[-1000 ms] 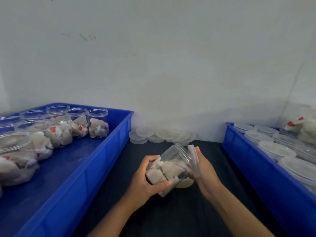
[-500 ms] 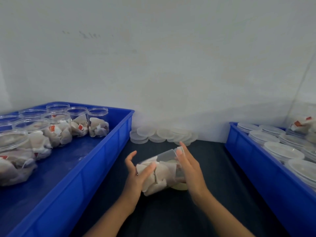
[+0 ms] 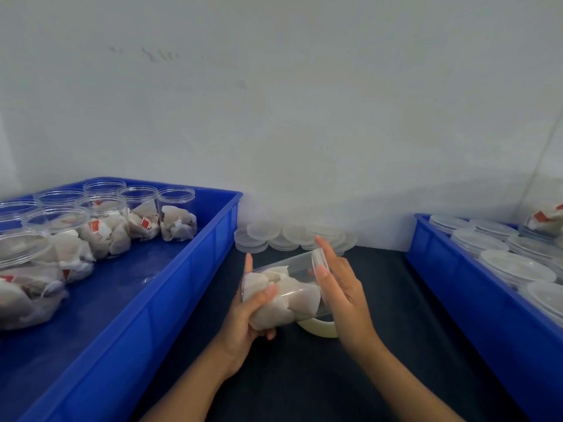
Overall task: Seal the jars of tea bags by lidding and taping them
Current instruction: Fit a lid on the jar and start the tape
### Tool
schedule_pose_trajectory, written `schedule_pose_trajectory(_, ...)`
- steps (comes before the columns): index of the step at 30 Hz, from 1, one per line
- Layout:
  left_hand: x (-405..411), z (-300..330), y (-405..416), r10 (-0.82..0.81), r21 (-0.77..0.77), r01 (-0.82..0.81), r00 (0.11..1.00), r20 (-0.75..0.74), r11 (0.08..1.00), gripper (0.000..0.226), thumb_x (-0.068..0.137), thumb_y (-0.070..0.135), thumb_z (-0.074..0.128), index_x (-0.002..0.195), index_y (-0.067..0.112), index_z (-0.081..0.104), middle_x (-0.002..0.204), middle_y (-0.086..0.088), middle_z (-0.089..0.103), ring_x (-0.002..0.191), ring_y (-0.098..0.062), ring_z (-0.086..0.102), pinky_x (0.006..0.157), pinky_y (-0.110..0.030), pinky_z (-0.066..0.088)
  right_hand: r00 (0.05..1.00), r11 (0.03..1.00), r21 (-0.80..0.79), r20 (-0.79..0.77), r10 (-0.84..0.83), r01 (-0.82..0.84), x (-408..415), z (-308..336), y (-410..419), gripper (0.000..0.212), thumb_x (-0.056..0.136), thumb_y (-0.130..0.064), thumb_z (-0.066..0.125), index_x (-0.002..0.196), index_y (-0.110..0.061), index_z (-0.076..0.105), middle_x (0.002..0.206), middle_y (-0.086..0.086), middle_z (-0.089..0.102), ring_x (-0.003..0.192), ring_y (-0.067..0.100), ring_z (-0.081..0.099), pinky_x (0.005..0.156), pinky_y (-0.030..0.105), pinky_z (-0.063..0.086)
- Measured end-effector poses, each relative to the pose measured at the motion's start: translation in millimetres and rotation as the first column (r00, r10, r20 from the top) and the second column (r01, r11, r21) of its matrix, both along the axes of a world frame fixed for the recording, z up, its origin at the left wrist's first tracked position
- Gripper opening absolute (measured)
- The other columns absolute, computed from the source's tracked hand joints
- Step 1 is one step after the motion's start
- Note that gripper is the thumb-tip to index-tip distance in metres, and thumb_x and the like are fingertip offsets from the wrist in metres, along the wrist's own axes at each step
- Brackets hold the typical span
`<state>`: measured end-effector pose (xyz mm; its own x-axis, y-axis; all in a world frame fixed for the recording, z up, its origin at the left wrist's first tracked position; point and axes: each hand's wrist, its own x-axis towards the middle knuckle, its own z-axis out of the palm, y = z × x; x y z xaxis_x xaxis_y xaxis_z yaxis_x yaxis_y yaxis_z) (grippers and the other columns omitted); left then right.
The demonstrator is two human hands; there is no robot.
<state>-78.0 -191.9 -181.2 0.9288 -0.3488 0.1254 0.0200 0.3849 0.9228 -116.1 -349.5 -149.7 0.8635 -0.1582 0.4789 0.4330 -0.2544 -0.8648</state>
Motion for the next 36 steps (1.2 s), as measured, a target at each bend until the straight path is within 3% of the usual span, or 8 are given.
schedule_pose_trajectory(7,6,5,12,-0.226,0.073,0.232,0.971,-0.084,0.970,0.076,0.065,0.062,0.066,0.127,0.019,0.055,0.086,-0.015,0.070,0.063,-0.023,0.060,0.042,-0.023,0.040,0.950,0.940,-0.341,0.300,0.088,0.020,-2,-4,-7,0.052,0.089,-0.045,0.048,0.140,-0.032,0.046,0.123,-0.003,0.047,0.117,0.021,0.050,0.096,0.020,0.043)
schedule_pose_trajectory(11,5,-1,8,-0.104,0.032,0.106,0.994,-0.046,0.994,0.076,0.064,0.056,0.072,0.133,0.032,0.050,0.109,-0.014,0.068,0.078,-0.023,0.068,0.059,-0.031,0.054,0.987,0.988,-0.152,0.159,-0.014,0.038,2,-3,0,0.043,0.088,-0.053,0.048,0.129,-0.039,0.054,0.113,0.000,0.054,0.108,0.011,0.054,0.092,0.018,0.044)
schedule_pose_trajectory(14,2,-3,5,0.035,0.101,-0.046,0.993,0.111,0.994,0.078,0.057,0.052,0.076,0.129,0.043,0.048,0.123,-0.003,0.061,0.101,-0.020,0.068,0.081,-0.044,0.059,0.992,0.991,0.130,-0.122,-0.027,0.043,8,-2,9,0.028,0.099,-0.043,0.045,0.111,-0.024,0.062,0.108,0.017,0.059,0.108,0.033,0.058,0.095,0.050,0.048)
schedule_pose_trajectory(16,1,-2,4,0.076,0.104,-0.092,0.985,0.154,0.990,0.077,0.056,0.050,0.075,0.128,0.047,0.047,0.124,0.000,0.060,0.105,-0.020,0.066,0.087,-0.049,0.057,0.971,0.987,0.141,-0.234,-0.038,0.073,8,2,11,0.029,0.101,-0.041,0.040,0.104,-0.019,0.060,0.109,0.022,0.059,0.104,0.037,0.059,0.093,0.055,0.048)
schedule_pose_trajectory(19,0,-1,5,0.016,0.026,-0.018,0.994,0.104,0.999,0.076,0.059,0.051,0.072,0.131,0.042,0.048,0.119,-0.003,0.064,0.089,-0.019,0.069,0.065,-0.036,0.056,0.997,0.997,-0.049,0.061,-0.058,0.061,1,6,12,0.043,0.098,-0.052,0.041,0.125,-0.021,0.057,0.118,0.002,0.059,0.114,0.008,0.055,0.099,0.033,0.045)
schedule_pose_trajectory(23,3,-1,10,-0.084,-0.056,0.085,0.996,0.008,0.995,0.073,0.065,0.048,0.072,0.131,0.024,0.052,0.109,-0.017,0.065,0.071,-0.019,0.064,0.051,-0.029,0.047,0.918,0.884,-0.432,0.397,0.007,0.180,3,0,1,0.045,0.096,-0.039,0.041,0.136,-0.022,0.046,0.126,-0.010,0.049,0.118,0.017,0.051,0.096,0.025,0.042)
schedule_pose_trajectory(32,1,-4,5,-0.005,0.182,-0.048,0.960,0.280,0.982,0.075,0.056,0.038,0.084,0.119,0.040,0.044,0.105,0.020,0.058,0.097,-0.006,0.064,0.070,-0.026,0.057,0.946,0.961,0.141,-0.258,-0.196,0.238,10,-2,4,0.028,0.099,-0.036,0.044,0.092,-0.023,0.067,0.095,0.004,0.067,0.092,0.022,0.065,0.086,0.040,0.052)
schedule_pose_trajectory(36,2,-2,7,-0.027,0.083,0.013,0.987,0.158,0.996,0.064,0.057,0.045,0.078,0.115,0.040,0.052,0.118,-0.003,0.060,0.090,-0.018,0.067,0.062,-0.028,0.053,0.997,1.000,0.010,-0.079,-0.011,0.012,0,0,6,0.052,0.090,-0.063,0.036,0.131,-0.035,0.051,0.133,-0.012,0.053,0.126,0.005,0.048,0.110,0.037,0.039)
